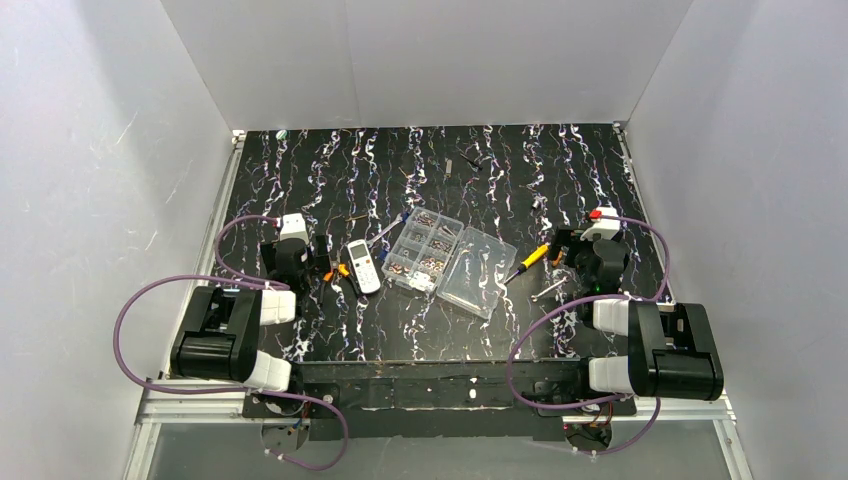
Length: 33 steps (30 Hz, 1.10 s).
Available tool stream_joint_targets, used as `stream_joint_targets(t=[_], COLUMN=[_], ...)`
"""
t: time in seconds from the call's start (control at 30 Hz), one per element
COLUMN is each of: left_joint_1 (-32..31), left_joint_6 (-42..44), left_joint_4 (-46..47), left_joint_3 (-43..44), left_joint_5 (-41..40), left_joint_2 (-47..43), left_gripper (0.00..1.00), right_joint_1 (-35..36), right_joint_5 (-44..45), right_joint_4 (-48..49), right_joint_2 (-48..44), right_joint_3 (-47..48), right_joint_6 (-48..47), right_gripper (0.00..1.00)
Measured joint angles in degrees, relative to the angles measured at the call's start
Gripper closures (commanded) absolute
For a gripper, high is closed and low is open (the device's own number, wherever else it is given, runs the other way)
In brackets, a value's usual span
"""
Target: Load the batteries into the remote control
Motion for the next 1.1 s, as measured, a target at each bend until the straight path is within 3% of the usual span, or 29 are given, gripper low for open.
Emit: stream_joint_targets(t=[0.53, 0.6, 0.73, 0.9, 1.1], left_joint_1=[0.28, -0.07, -1.27, -1.64, -1.64], left_joint_6=[-0.04, 0.13, -1.62, -8.33, -17.27], left_joint_4=[-0.98, -6.27, -25.83, -42.97, -64.94], left_joint_3=[0.04, 0.57, 4.63, 10.84, 23.50], left_joint_5=[0.42, 0.07, -2.27, -3.34, -3.61], left_joint_2=[-0.76, -3.74, -12.31, -19.54, -21.49], left_gripper=[0.00, 0.00, 0.00, 0.01, 0.01], right_joint_1=[0.00, 0.00, 0.02, 0.02, 0.02], right_joint_5=[-0.09, -0.76, -2.01, 0.11, 7.37], right_joint_4=[0.35, -0.35, -8.24, -16.94, -39.93], right_joint_2=[-0.42, -2.47, -11.39, -21.62, -25.05], right_joint_3=[0.00, -0.02, 1.16, 2.95, 15.96], right_joint_6=[-0.07, -0.15, 0.52, 8.74, 22.14], right_gripper=[0.00, 0.00, 0.00, 0.00, 0.00])
